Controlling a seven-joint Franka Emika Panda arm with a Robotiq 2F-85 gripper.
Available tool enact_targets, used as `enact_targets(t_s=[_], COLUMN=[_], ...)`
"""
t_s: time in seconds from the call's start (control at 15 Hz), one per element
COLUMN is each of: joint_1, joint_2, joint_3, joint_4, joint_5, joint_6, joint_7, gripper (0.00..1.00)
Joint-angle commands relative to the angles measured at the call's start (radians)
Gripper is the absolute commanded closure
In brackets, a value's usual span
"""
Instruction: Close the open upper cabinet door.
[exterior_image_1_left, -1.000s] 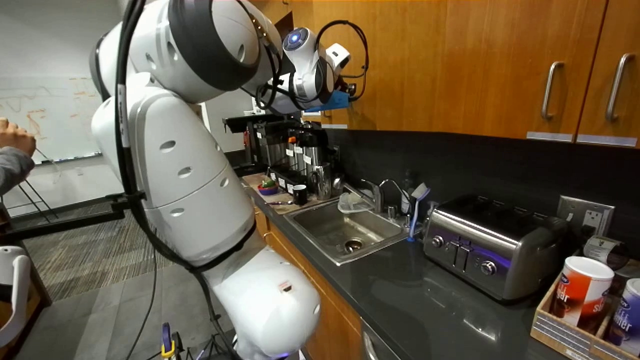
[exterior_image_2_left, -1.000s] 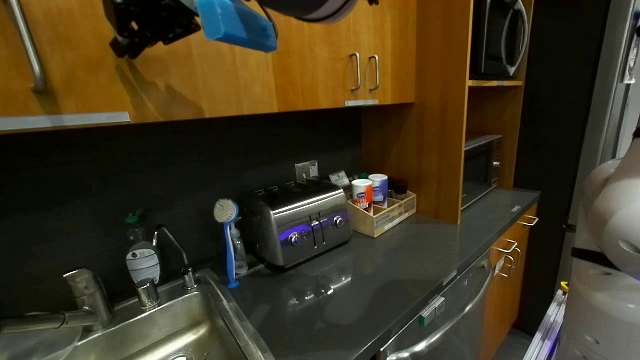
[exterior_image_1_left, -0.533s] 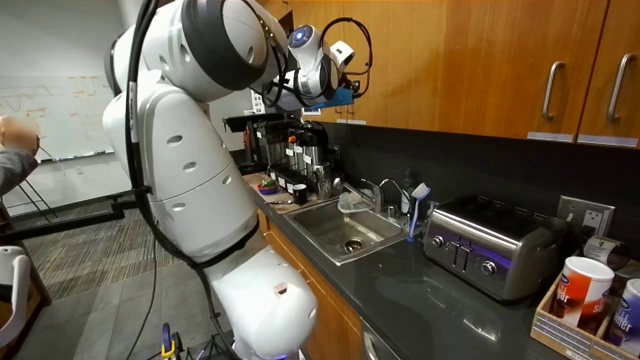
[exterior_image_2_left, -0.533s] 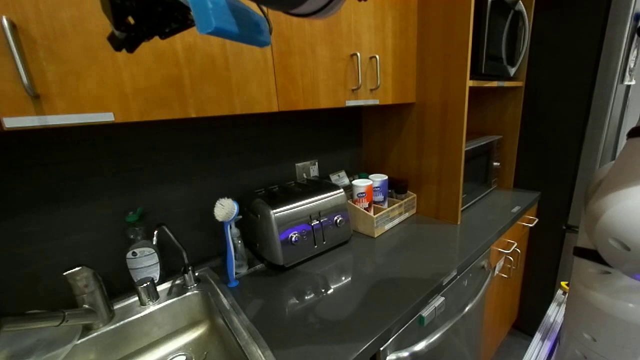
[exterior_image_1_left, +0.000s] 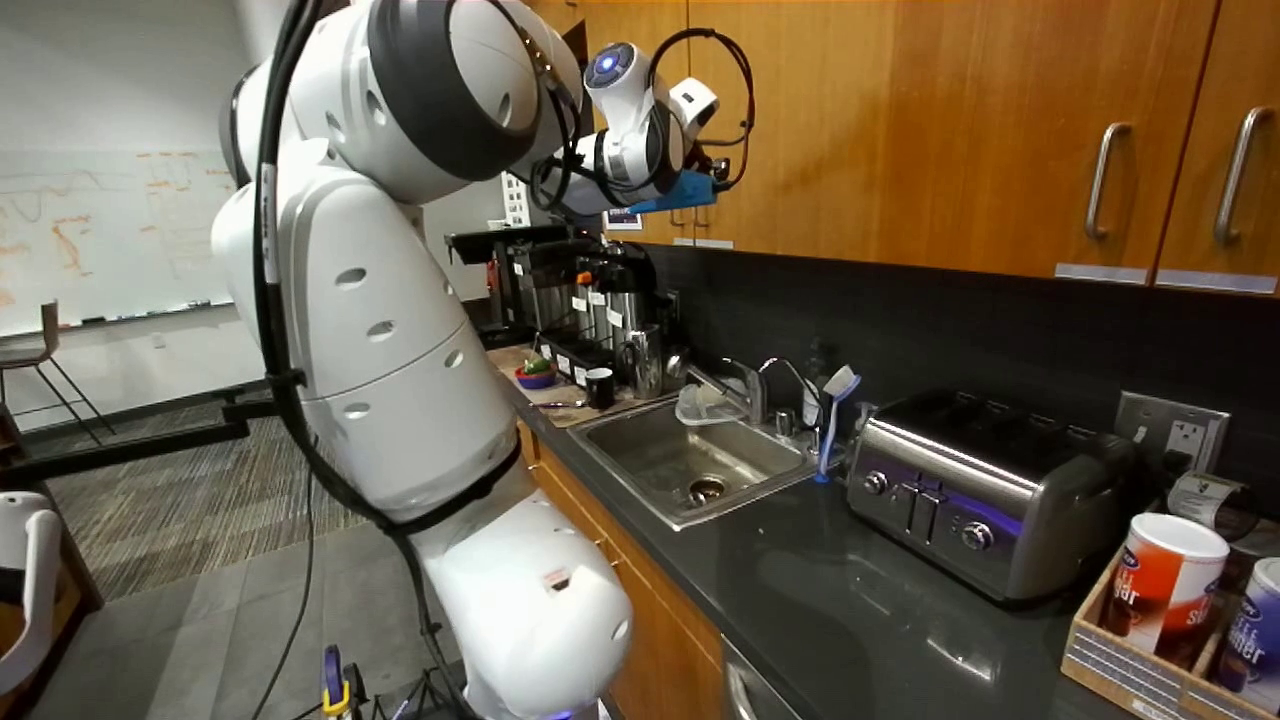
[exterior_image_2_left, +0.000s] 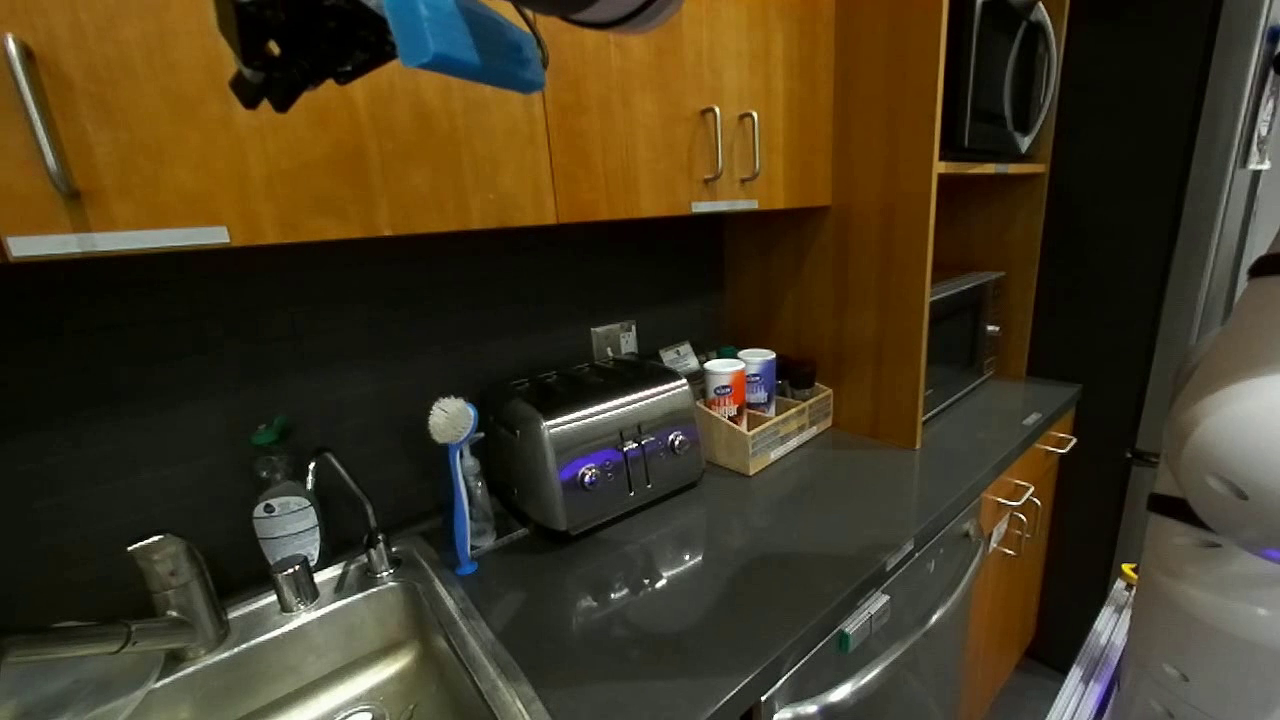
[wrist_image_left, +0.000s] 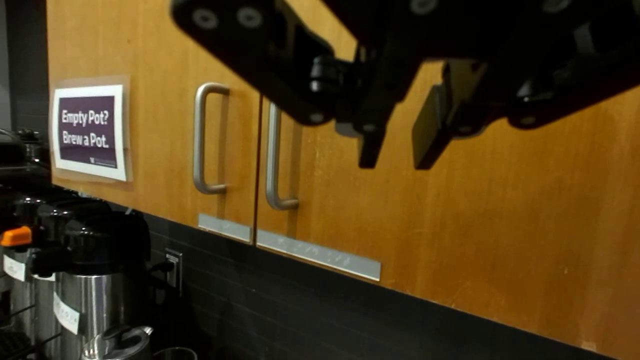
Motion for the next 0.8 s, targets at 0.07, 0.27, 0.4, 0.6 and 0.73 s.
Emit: enact_targets(t_s=[0.07,0.27,0.4,0.6,0.73], joint_1=[-0.003,0.073,0.091,0.118,0.140], joint_2=[-0.017,-0.079,-0.128,-0.206,-0.250], joint_3=[-0.008,-0.115,-0.161,-0.231,-0.270], joint_4=[-0.012,-0.066,-0.106,-0.157,-0.180], joint_5=[0.003,-0.012,-0.002,0.015,0.029], joint_6=[-0.009,-0.043,-0.061,-0.173,-0.282], joint_7=[0.002,0.026,0.026,0.012,0.000], gripper=[0.39,0.19,0.05,0.00,0.00])
